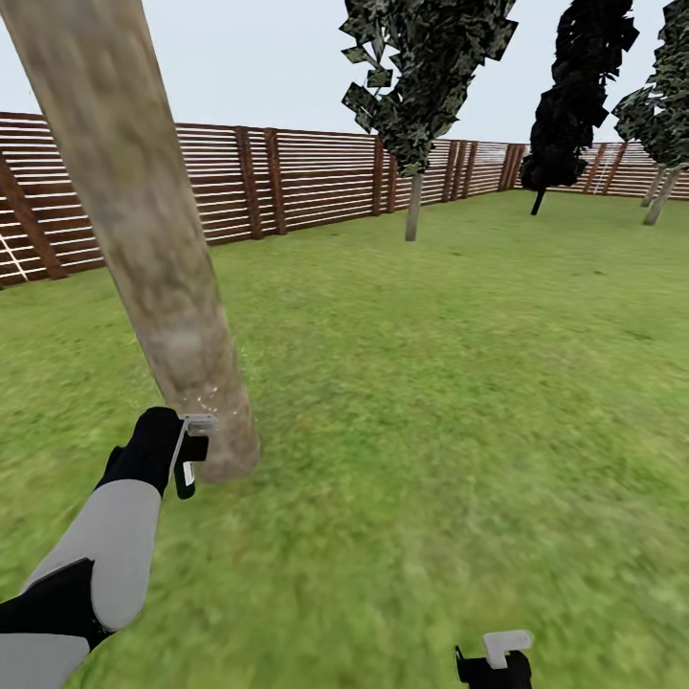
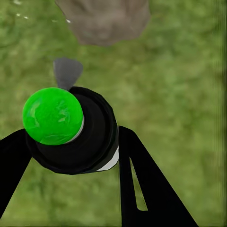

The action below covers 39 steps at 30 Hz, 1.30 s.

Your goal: In the garden, pick up the pesticide atomizer on the floor and spray pesticide onto both trees until each tree trunk is fully covered.

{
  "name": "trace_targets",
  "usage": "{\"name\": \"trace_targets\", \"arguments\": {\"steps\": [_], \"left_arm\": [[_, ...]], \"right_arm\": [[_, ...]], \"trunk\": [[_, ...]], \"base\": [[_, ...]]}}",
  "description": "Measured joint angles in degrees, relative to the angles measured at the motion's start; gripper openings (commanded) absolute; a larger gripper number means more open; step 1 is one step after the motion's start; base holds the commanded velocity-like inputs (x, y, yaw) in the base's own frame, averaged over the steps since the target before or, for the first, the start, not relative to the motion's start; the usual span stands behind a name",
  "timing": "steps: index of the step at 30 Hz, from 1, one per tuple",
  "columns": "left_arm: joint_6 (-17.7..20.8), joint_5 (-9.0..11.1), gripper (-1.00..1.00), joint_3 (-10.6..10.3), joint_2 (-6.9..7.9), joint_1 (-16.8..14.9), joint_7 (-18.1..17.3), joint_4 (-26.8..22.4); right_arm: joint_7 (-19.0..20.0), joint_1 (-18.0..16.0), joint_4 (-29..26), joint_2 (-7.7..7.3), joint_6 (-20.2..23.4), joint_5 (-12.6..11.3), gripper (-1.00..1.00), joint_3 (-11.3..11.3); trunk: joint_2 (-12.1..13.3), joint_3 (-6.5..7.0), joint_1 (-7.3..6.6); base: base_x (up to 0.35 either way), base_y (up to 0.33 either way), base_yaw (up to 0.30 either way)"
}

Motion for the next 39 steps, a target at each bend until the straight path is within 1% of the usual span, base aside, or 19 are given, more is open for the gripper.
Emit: {"name": "trace_targets", "arguments": {"steps": [5, 10, 15, 16, 17, 18, 20, 21, 23, 29, 34, 36, 37, 39], "left_arm": [[0.0, 0.0, -1.00, 0.1, 0.10, 0.0, 0.0, 0.0], [0.0, 0.0, -1.00, 0.1, 0.10, 0.2, 0.0, 0.0], [0.0, 0.0, -1.00, 0.0, 0.20, 0.2, 0.1, 0.0], [-0.1, -0.2, -1.00, 0.0, 0.50, 0.4, 0.1, 0.0], [-0.3, -0.1, -1.00, 0.1, 0.62, 1.0, 0.1, 0.1], [-0.6, 0.1, -1.00, 0.4, 0.67, 2.9, 0.0, 0.1], [-1.3, 0.0, -1.00, 2.1, 0.64, 5.2, 0.0, 0.1], [-3.6, 0.0, -1.00, 3.2, 0.63, 6.7, 0.1, 0.2], [-4.9, 0.0, -1.00, 3.6, 0.64, 7.7, 0.1, 0.2], [-5.4, 0.1, -1.00, 4.0, 0.64, 8.2, 0.1, 0.0], [-5.4, 0.1, -1.00, 3.9, 0.63, 8.2, 0.1, -0.1], [-5.4, 0.1, -1.00, 3.8, 0.53, 8.2, 0.2, -0.8], [-5.5, 0.0, -1.00, 3.8, 0.43, 8.2, 0.8, -1.1], [-5.5, 0.0, -1.00, 3.8, 0.04, 8.2, 4.1, -1.5]], "right_arm": [[0.0, 0.0, 0.0, 0.01, 0.0, 0.0, 1.00, 0.0], [0.0, 0.0, 0.0, 0.01, 0.0, 0.0, 1.00, 0.0], [0.0, 0.0, 0.0, -0.11, 0.0, 0.0, 1.00, 0.0], [0.0, 0.0, 0.1, -0.16, 0.0, 0.0, 1.00, 0.0], [0.0, 0.0, 0.1, -0.17, 0.0, 0.0, 1.00, 0.0], [0.0, 0.0, 0.1, -0.17, 0.0, 0.0, 1.00, 0.0], [0.0, 0.0, 0.1, -0.17, 0.0, 0.1, 1.00, 0.0], [0.0, 0.0, 0.1, -0.17, 0.0, 0.0, 1.00, 0.0], [0.0, 0.0, 0.1, -0.16, 0.0, 0.0, 1.00, 0.0], [0.0, 0.0, 0.1, 0.01, 0.0, 0.0, 1.00, 0.0], [0.0, 0.0, 0.1, 0.03, 0.0, 0.0, 1.00, 0.0], [0.0, 0.0, 0.1, 0.04, 0.0, 0.0, 1.00, 0.0], [0.0, 0.0, 0.1, 0.07, 0.0, 0.1, 1.00, 0.0], [0.0, 0.0, 0.0, 0.06, 0.0, 0.1, 1.00, 0.0]], "trunk": [[0.0, 0.00, 0.00], [0.0, 0.00, -0.02], [0.0, 0.00, -0.02], [0.0, 0.00, -0.02], [0.0, 0.00, -0.02], [0.0, -0.01, -0.02], [0.0, -0.01, -0.02], [0.0, -0.01, -0.02], [0.0, 0.00, -0.02], [0.0, 0.00, -0.02], [0.0, 0.00, 0.00], [0.0, 0.00, -0.01], [0.0, 0.00, -0.01], [0.0, 0.00, -0.02]], "base": [[0.033, -0.272, 0.194], [0.204, -0.221, 0.263], [0.224, -0.198, 0.038], [0.187, -0.196, 0.001], [0.202, -0.198, 0.000], [0.217, -0.199, 0.000], [0.229, -0.199, 0.000], [0.238, -0.195, 0.000], [0.241, -0.193, 0.000], [0.223, -0.200, 0.221], [0.043, -0.266, 0.277], [0.120, -0.272, 0.229], [0.136, -0.272, 0.077], [0.141, -0.272, 0.018]]}}
